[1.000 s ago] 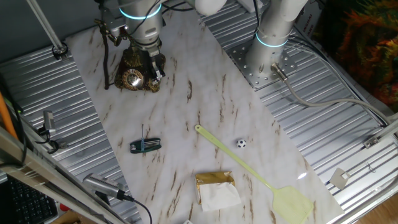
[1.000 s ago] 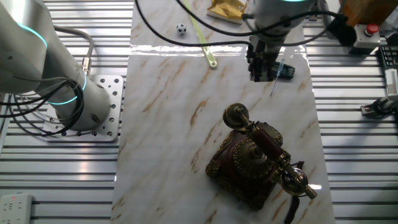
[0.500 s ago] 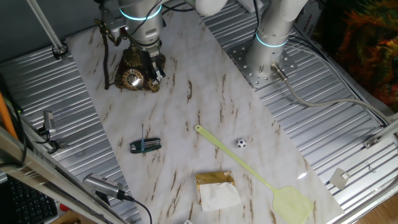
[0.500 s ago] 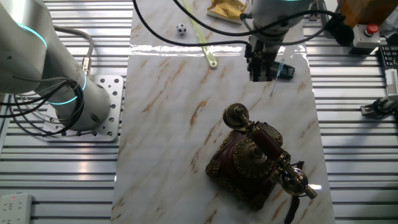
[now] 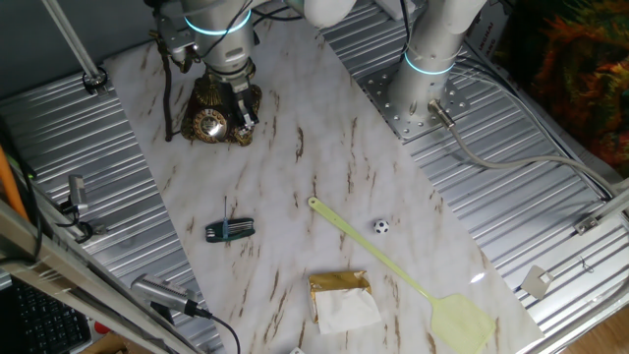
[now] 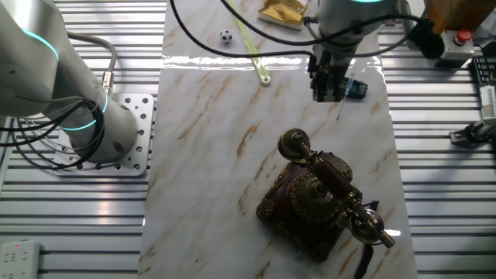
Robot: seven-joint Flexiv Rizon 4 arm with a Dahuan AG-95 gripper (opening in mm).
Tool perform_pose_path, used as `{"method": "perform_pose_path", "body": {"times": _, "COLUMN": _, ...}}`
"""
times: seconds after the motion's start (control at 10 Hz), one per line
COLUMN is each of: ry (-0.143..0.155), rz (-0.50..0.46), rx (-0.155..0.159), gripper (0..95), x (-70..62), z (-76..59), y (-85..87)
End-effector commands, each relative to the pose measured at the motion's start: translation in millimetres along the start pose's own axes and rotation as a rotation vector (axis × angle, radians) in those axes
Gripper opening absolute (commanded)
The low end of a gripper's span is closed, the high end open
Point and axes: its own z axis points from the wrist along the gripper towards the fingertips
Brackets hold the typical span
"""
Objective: Dial a number on an old rotary phone
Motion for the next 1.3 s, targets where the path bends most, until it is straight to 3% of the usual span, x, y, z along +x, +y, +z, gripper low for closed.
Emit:
{"method": "perform_pose_path", "body": {"times": 0.1, "ry": 0.008, "rz": 0.001, "rx": 0.003, "gripper": 0.0, "x": -1.4, "z": 0.7, "y": 0.4}}
{"method": "perform_pose_path", "body": {"times": 0.9, "ry": 0.025, "rz": -0.065, "rx": 0.006, "gripper": 0.0, "x": -3.4, "z": 2.2, "y": 2.7}}
{"method": "perform_pose_path", "body": {"times": 1.1, "ry": 0.033, "rz": -0.088, "rx": 0.021, "gripper": 0.0, "x": -16.5, "z": 10.6, "y": 18.1}}
{"method": "perform_pose_path", "body": {"times": 1.2, "ry": 0.053, "rz": -0.114, "rx": 0.022, "gripper": 0.0, "x": -40.8, "z": 22.0, "y": 39.4}}
{"method": "perform_pose_path", "body": {"times": 1.3, "ry": 0.066, "rz": -0.13, "rx": 0.021, "gripper": 0.0, "x": -51.1, "z": 22.7, "y": 44.2}}
